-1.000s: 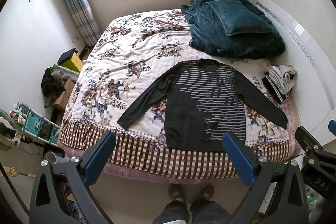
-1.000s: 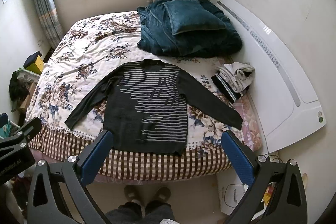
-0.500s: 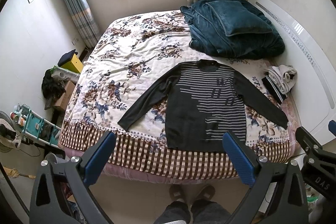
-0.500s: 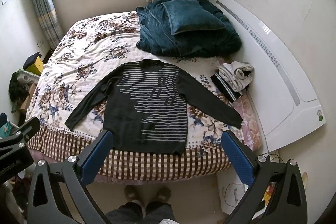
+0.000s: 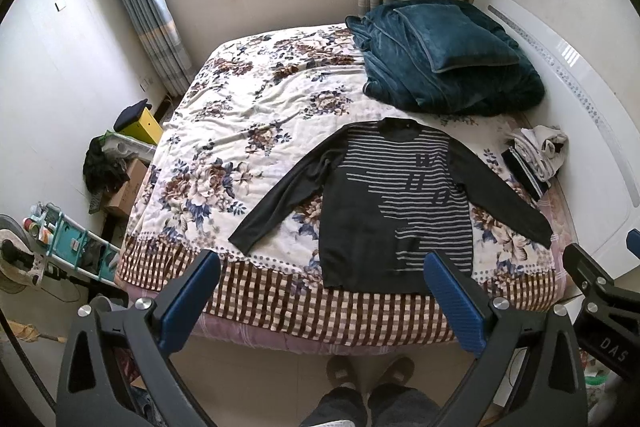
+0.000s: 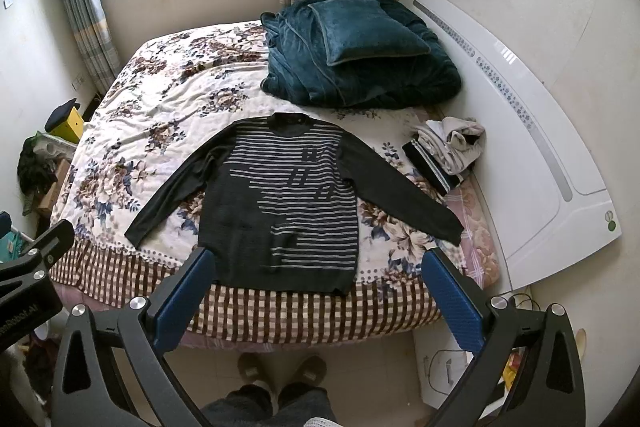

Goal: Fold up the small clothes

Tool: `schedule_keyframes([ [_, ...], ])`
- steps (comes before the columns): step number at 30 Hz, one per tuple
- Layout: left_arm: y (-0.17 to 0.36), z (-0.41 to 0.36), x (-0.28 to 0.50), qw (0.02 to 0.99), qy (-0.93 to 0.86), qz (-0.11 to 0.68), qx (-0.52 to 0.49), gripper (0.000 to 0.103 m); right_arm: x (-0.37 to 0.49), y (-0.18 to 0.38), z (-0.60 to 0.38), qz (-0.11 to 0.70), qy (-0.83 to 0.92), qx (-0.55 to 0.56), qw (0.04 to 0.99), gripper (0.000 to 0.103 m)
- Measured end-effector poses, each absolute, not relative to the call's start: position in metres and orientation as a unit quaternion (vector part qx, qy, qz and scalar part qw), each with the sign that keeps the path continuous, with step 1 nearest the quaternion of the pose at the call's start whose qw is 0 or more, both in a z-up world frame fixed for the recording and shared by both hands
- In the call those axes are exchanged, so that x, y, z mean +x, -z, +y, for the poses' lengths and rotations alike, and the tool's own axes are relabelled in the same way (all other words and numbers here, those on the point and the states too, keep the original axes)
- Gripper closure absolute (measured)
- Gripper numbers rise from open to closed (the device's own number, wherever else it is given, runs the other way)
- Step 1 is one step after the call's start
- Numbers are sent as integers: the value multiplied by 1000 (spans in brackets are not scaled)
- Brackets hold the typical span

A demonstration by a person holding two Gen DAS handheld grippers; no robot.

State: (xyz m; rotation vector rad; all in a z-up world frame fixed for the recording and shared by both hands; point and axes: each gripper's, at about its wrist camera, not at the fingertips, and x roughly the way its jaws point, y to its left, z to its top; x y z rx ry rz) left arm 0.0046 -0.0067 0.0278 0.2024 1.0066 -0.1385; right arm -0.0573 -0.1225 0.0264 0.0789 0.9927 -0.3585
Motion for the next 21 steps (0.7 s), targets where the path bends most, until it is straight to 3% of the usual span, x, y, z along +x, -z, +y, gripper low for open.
schedule_keyframes([
  [21, -27, -3, 1, 869, 68, 481, 95, 0, -56, -27, -121, 475, 171, 39, 862, 0],
])
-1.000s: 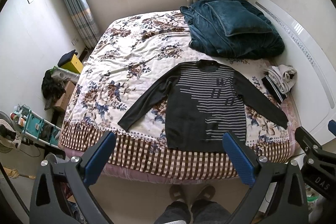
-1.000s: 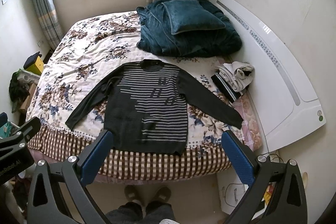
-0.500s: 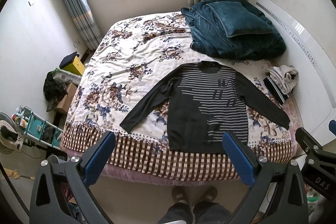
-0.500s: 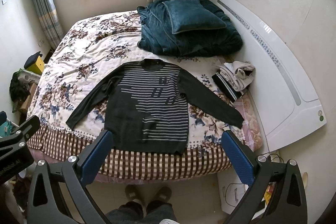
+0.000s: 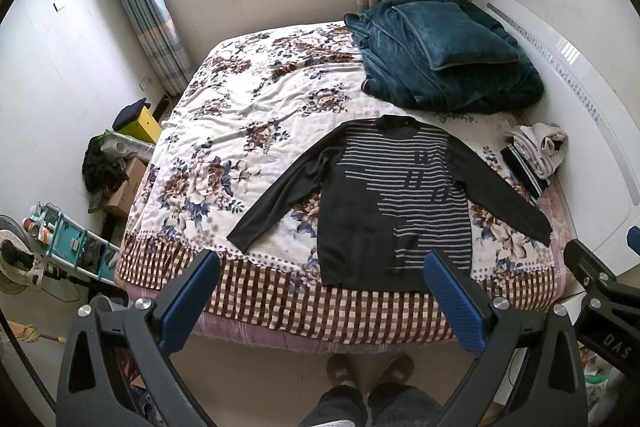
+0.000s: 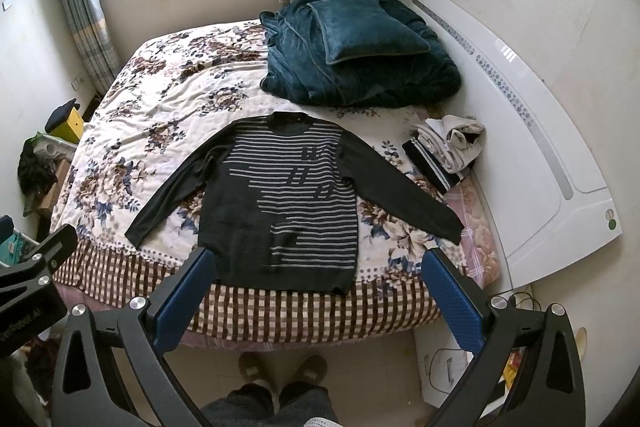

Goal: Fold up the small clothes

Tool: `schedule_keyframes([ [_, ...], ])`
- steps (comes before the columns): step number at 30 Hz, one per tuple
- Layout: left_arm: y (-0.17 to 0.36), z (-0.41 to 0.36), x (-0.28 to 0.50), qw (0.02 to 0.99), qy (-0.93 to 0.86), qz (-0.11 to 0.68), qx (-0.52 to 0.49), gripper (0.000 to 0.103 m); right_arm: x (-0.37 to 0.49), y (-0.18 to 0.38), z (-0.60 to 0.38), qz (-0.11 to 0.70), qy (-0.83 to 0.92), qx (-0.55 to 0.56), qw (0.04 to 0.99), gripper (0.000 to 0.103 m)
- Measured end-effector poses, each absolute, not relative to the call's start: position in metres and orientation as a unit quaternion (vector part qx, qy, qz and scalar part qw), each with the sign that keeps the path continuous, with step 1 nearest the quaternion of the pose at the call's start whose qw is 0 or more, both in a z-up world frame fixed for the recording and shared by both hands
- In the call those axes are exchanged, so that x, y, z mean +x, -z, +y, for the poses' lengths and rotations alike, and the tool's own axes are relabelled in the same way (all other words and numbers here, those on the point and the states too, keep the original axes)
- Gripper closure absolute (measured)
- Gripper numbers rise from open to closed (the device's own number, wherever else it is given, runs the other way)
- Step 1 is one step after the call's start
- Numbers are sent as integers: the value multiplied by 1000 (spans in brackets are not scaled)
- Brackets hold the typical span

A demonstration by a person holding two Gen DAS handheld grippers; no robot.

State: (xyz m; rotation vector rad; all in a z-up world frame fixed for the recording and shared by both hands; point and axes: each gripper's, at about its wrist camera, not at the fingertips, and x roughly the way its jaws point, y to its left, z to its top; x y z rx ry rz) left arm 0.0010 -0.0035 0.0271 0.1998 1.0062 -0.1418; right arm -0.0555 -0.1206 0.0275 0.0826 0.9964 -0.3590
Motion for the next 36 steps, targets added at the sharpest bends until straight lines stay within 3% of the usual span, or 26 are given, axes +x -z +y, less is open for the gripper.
schedule_keyframes([
  [12, -19, -5, 6, 867, 70, 484, 98, 0, -48, -20, -127, 484, 176, 60, 855, 0],
  [19, 31, -28, 53, 869, 65, 475, 123, 0, -25, 26, -171, 498, 227, 116, 829, 0],
  [28, 135, -124, 145, 859, 81, 483, 150, 0, 3, 181, -360, 508, 379, 251, 732, 0],
  [36, 297, -232, 212, 815, 54, 548, 180, 0, 3, 382, -557, 502, 467, 367, 628, 0],
])
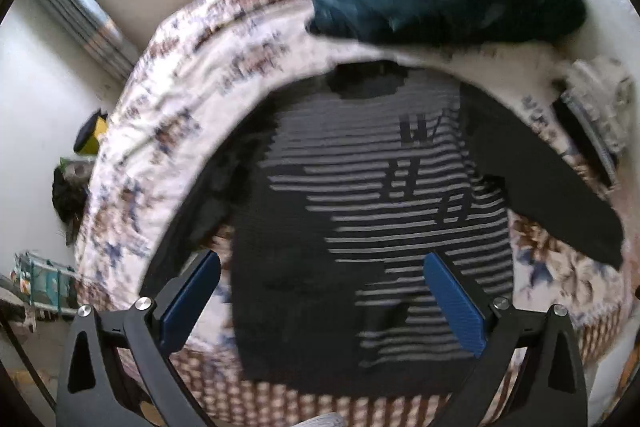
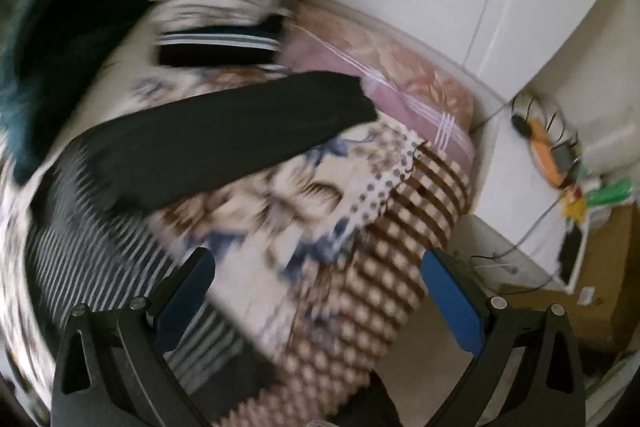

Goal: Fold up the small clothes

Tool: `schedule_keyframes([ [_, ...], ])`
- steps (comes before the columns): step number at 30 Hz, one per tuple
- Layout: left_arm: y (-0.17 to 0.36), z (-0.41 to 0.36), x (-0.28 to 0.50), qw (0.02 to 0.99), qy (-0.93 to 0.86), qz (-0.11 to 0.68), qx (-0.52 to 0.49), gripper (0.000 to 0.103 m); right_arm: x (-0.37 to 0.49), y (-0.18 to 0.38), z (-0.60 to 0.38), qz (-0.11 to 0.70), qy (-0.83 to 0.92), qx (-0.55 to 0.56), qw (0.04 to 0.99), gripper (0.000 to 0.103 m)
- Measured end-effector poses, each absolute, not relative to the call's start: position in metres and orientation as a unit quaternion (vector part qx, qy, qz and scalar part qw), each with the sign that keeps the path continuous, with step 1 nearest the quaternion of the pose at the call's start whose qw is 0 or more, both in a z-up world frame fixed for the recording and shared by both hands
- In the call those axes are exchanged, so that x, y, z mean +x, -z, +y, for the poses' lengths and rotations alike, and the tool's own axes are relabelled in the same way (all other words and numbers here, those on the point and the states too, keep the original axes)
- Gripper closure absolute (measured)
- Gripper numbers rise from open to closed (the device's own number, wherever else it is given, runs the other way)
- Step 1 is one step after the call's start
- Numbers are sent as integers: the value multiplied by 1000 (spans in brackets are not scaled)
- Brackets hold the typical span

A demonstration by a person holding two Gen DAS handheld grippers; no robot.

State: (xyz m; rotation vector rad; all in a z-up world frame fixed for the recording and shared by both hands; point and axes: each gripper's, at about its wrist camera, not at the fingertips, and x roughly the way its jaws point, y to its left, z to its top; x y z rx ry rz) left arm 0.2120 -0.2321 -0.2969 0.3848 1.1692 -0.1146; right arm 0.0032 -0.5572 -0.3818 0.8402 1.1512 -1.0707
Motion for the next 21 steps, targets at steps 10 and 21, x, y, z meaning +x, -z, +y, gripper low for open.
schedule_keyframes([
  [10, 485, -314, 253, 756, 34, 628, 184, 0, -45, 569, -699, 378, 515, 544, 545, 5],
  [21, 536, -351, 265, 750, 57, 628, 200, 0, -53, 606, -748, 231, 541, 585, 558, 50],
])
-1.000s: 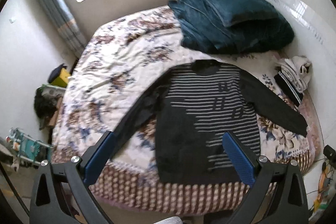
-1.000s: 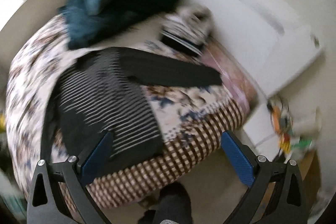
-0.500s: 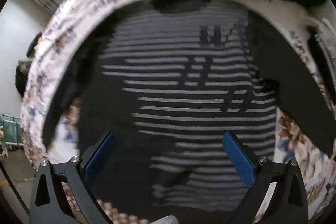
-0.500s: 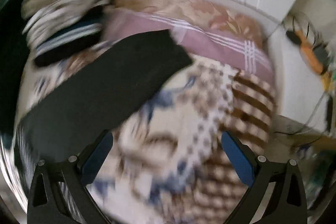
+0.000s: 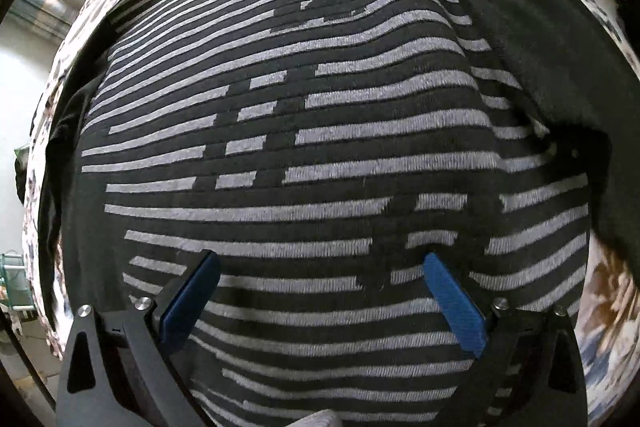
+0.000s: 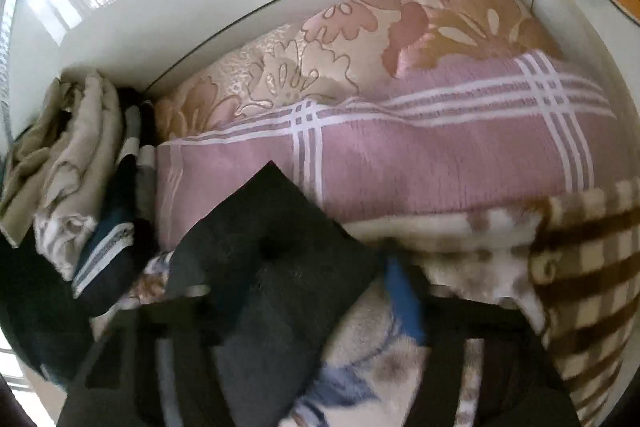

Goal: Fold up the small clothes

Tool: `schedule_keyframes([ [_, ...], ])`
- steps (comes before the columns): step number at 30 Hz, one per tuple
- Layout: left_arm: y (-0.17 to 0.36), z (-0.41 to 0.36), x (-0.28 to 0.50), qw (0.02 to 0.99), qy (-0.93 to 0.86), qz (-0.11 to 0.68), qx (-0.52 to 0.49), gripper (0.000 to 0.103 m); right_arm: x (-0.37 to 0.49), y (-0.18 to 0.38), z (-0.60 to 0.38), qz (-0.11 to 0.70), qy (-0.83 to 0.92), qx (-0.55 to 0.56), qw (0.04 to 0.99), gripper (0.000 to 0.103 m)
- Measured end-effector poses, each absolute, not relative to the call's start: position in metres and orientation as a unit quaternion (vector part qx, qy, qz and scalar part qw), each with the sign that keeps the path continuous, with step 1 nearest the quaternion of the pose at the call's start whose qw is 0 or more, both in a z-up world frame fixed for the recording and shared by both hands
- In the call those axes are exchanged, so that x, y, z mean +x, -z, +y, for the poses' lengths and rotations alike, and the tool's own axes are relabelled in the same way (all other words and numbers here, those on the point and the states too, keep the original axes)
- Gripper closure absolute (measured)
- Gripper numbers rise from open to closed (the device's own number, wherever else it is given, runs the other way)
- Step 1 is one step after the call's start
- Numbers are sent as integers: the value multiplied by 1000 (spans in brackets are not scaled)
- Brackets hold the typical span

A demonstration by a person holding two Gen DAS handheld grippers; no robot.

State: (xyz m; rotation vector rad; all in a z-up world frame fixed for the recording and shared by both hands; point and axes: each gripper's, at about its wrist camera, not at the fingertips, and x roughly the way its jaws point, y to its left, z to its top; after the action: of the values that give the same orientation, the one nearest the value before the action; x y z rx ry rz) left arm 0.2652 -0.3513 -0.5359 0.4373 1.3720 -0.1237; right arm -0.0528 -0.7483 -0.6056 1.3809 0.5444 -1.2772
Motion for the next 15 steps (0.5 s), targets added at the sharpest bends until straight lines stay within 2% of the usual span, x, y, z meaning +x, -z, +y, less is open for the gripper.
schedule_keyframes([
  [2, 534, -349, 267, 751, 62, 628, 195, 0, -44, 603, -748, 250, 557, 561, 559, 84],
  [3, 532, -348, 267, 751, 65, 629, 192, 0, -37, 598, -748, 261, 559, 545, 568, 92],
  [9, 504, -318, 278, 760, 69, 619, 183, 0, 12, 539, -734, 294, 554, 455, 632, 94],
  [15, 489, -265, 307, 770, 27, 614, 172, 0, 119, 464, -673, 321, 462, 374, 737, 95],
])
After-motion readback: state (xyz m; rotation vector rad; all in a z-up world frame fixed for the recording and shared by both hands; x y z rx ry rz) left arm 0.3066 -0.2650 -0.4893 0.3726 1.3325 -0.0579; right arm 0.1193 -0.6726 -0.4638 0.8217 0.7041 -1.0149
